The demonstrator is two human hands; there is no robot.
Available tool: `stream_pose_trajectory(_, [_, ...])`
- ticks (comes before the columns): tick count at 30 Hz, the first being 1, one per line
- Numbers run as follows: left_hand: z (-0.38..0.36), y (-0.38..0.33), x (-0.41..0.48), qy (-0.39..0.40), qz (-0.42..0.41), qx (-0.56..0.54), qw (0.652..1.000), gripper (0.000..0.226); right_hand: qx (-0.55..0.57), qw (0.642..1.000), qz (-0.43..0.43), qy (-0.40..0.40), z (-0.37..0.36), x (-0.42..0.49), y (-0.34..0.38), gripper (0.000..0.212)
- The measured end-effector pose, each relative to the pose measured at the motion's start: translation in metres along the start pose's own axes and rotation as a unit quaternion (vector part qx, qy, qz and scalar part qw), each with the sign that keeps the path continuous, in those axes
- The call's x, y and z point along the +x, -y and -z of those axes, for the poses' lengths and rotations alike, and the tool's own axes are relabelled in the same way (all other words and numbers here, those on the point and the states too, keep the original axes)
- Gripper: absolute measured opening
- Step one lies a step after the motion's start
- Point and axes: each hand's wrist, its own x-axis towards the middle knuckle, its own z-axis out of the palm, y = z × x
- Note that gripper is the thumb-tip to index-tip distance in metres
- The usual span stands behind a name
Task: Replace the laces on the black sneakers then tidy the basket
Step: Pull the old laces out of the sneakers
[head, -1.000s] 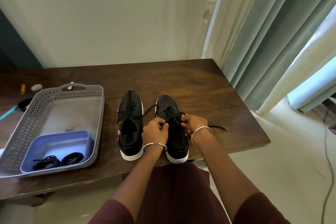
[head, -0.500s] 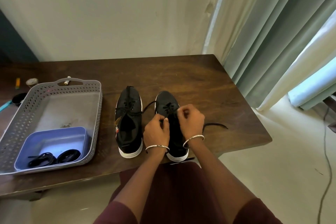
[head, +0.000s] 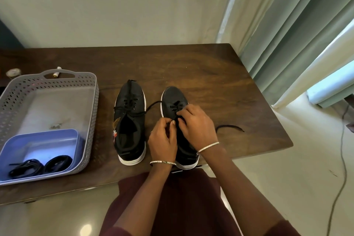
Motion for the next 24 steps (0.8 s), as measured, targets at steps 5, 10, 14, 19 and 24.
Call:
stream_pose_trajectory(5, [0.000,0.003,0.000,-0.003,-0.011,-0.011,1.000,0.007,0.078,0.994,-0.045,-0.059,-0.011,-0.001,-0.003,0.008])
stream_pose_trajectory(10, [-0.001,0.004,-0.001,-0.007,-0.013,-0.020,1.000,0.014,0.545,0.588,-0.585,-0.119,-0.011,0.007,-0.023,0.014])
stream_pose_trajectory(14, [-0.001,0.004,0.000,-0.008,-0.013,-0.024,1.000,0.021,0.412,0.740,-0.532,-0.022,-0.003,-0.006,-0.027,0.013])
stream_pose_trajectory(19, [-0.001,0.004,0.000,-0.006,-0.014,-0.023,1.000,0.021,0.127,0.983,-0.129,-0.014,0.016,-0.006,-0.003,0.036])
stream_pose_trajectory(24, [-0.001,0.005,0.000,-0.002,-0.012,-0.018,1.000,0.017,0.002,1.000,-0.017,0.026,0.003,-0.005,0.004,0.054])
